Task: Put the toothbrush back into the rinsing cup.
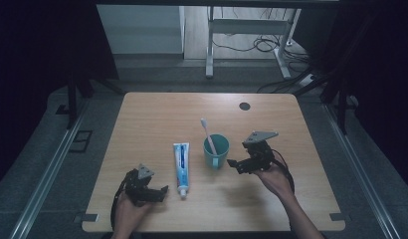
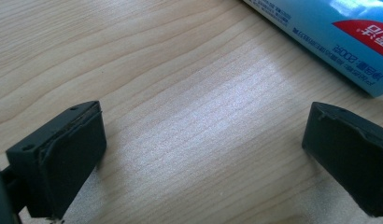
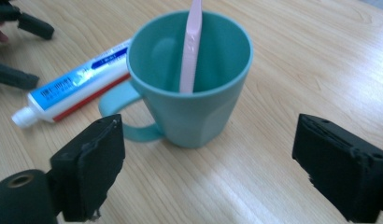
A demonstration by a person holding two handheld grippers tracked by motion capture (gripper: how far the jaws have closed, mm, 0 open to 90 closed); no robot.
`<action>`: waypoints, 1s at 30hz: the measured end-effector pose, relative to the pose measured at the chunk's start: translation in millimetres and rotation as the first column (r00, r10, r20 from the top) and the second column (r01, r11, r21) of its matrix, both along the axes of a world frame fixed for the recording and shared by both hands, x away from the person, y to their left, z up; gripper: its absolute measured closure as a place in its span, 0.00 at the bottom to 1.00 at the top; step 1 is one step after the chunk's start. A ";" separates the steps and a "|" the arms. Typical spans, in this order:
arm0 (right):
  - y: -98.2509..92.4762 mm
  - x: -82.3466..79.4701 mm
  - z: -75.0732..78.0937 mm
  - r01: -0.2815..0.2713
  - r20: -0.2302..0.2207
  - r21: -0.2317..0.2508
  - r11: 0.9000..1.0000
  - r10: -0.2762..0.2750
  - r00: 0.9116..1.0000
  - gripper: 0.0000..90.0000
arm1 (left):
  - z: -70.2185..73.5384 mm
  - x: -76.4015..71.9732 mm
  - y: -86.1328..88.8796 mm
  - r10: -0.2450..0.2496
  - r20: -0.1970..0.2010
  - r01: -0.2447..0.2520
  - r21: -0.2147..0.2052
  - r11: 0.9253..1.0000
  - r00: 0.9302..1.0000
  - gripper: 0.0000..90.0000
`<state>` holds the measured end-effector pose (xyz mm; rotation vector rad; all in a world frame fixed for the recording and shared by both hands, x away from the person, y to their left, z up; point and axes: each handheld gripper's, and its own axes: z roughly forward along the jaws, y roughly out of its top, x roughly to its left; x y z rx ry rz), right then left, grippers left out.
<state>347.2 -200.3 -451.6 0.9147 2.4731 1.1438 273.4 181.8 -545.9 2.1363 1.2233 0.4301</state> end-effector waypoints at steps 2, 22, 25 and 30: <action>-0.9 -1.0 -0.8 0.002 0.000 -0.003 1.000 -0.002 1.000 0.08 | 0.0 0.0 0.0 0.000 0.000 0.000 0.000 1.000 1.000 0.00; -28.4 -22.0 -23.0 0.039 -0.011 -0.045 0.998 -0.039 0.999 0.00 | 0.0 -0.2 -0.4 0.005 -0.002 -0.005 -0.001 1.000 1.000 0.00; -34.2 -25.9 -27.9 0.049 -0.008 -0.054 0.997 -0.050 0.999 0.00 | 0.0 -0.2 -0.4 0.006 -0.002 -0.006 -0.001 1.000 1.000 0.00; -41.3 -29.5 -34.3 0.062 0.000 -0.072 0.996 -0.062 0.998 0.01 | 0.0 -0.2 -0.5 0.006 -0.002 -0.006 -0.001 1.000 1.000 0.00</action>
